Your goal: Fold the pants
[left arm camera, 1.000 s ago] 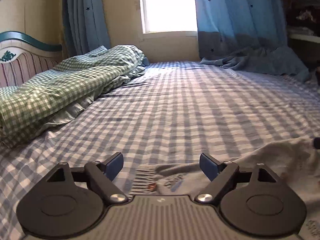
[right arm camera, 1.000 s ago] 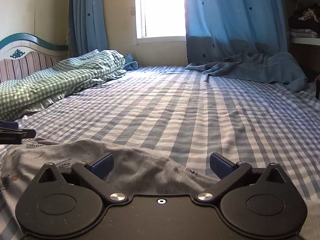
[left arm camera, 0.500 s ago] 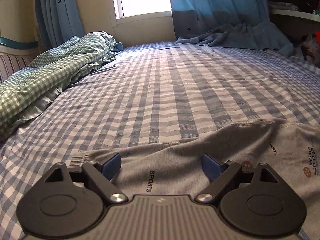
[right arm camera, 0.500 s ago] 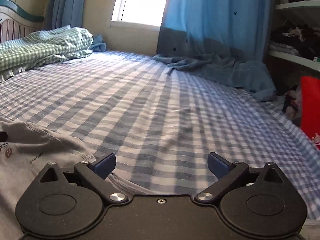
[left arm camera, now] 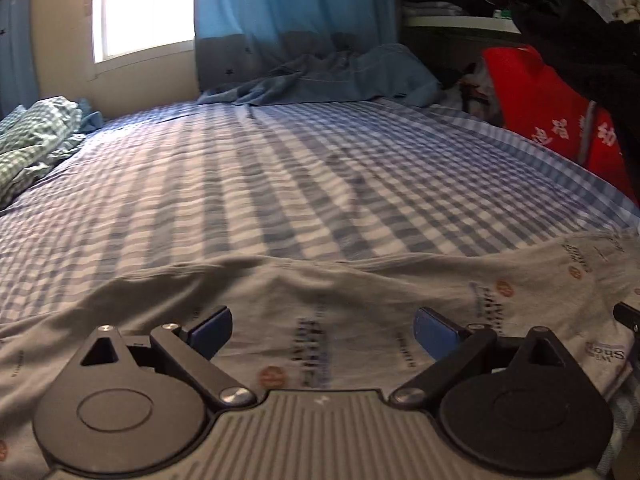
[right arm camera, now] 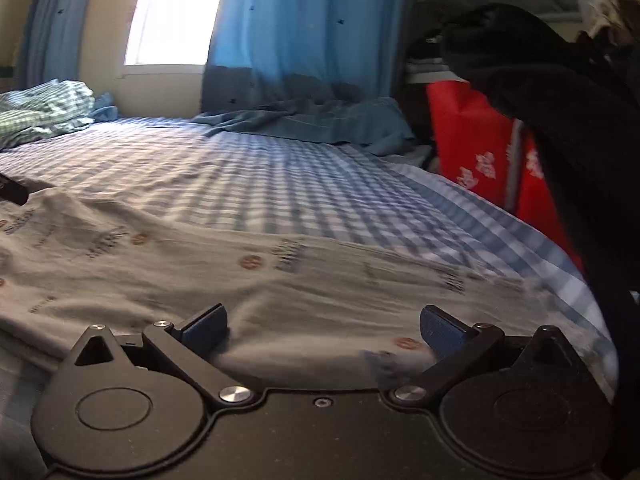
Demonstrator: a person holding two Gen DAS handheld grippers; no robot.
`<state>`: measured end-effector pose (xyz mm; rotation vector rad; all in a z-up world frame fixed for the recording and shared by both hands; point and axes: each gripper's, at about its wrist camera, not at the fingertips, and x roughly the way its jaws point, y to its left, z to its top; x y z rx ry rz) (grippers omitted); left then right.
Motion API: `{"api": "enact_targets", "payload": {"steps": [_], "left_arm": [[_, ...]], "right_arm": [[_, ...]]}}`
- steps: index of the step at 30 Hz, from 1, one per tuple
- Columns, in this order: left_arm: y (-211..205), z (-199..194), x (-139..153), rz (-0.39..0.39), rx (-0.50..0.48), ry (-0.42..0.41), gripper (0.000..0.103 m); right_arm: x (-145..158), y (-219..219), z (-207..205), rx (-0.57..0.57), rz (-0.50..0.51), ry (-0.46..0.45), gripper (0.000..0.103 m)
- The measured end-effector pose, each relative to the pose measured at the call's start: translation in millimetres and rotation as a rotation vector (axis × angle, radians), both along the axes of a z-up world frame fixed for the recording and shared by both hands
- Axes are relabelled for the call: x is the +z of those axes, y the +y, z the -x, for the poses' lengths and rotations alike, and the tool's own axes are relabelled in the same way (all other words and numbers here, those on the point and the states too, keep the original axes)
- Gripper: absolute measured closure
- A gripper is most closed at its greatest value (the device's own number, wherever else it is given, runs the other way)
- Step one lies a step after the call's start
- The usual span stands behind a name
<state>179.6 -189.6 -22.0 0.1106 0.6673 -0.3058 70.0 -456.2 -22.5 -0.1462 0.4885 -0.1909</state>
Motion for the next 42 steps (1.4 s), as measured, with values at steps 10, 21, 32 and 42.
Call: {"api": "enact_targets", "payload": {"steps": [10, 21, 32, 42], "left_arm": [[-114, -13, 1, 0.079, -0.259, 0.017, 0.001], [-214, -38, -17, 0.114, -0.363, 0.062, 0.0], [-216, -48, -23, 0.081, -0.335, 0.144, 0.0], [-148, -82, 24, 0.594, -0.388, 0.349, 0.005]], "right_arm": [[6, -151, 53, -0.212, -0.394, -0.1, 0.001], [-2, -203, 37, -0.307, -0.682, -0.194, 0.01], [-1, -204, 35, -0.449, -0.668, -0.233, 0.092], [48, -117, 10, -0.169, -0.279, -0.249, 0.096]]}}
